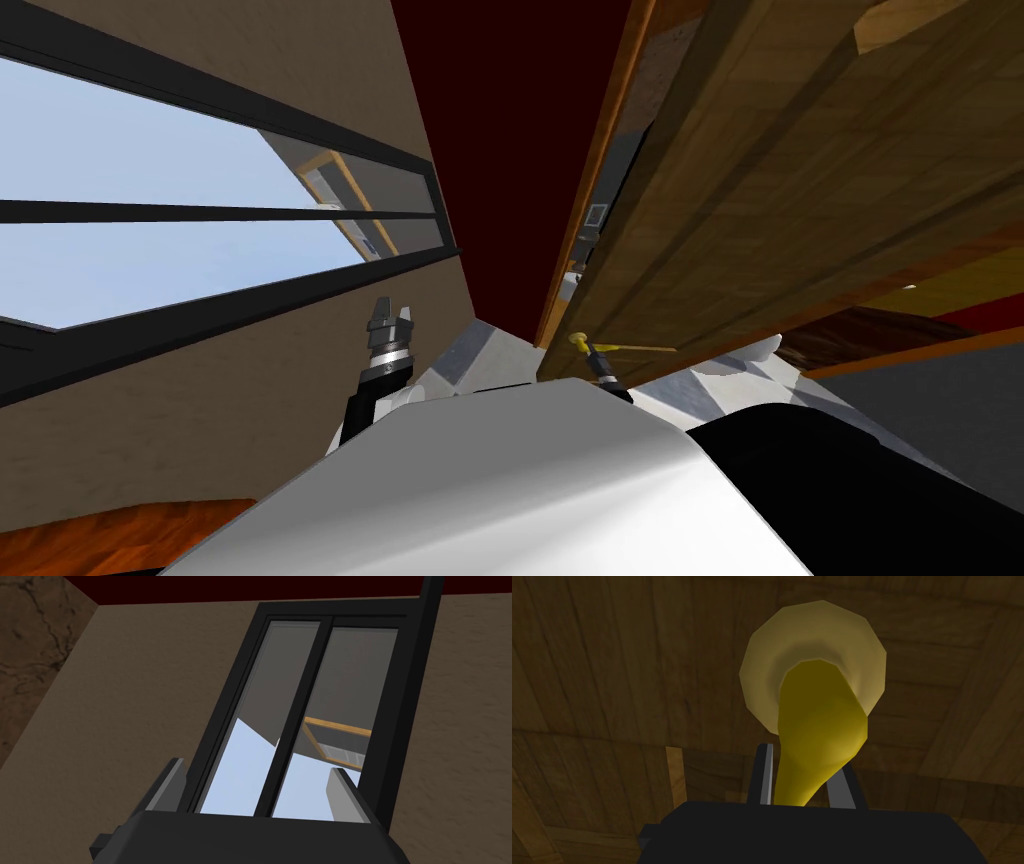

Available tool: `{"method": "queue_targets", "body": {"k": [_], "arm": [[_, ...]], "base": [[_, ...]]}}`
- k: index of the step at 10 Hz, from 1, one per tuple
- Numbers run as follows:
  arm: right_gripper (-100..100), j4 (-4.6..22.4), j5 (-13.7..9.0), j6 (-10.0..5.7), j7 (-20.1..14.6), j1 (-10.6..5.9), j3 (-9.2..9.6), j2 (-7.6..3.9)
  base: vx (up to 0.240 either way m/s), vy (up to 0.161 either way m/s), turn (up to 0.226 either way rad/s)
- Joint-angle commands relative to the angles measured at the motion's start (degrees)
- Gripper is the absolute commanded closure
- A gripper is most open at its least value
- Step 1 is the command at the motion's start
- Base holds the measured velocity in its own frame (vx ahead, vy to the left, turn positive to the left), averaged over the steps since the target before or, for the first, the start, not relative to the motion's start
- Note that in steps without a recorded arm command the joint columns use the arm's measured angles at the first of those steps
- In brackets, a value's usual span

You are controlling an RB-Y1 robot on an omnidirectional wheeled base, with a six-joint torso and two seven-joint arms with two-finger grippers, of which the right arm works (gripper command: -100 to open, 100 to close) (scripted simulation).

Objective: Pull the door open

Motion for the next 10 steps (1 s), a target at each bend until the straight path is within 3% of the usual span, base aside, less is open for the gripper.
{"method": "queue_targets", "body": {"k": [1,4,8,9,10], "arm": [[100,0.51,0.05,-1.7,-0.62,0.77,0.47,-0.75],[100,1.14,0.12,-3.82,-1.4,1.74,1.06,-1.69],[100,2.35,0.25,-7.91,-2.9,3.6,2.21,-3.5],[100,1.91,0.27,-7.04,-2.67,3.47,2.17,-3.11],[100,2.77,0.39,-8.44,-3.12,3.81,2.66,-3.52]], "base": [[-0.162,-0.043,0.158],[-0.226,-0.054,0.167],[-0.233,-0.042,0.16],[-0.115,-0.017,0.026],[-0.188,-0.038,0.192]]}}
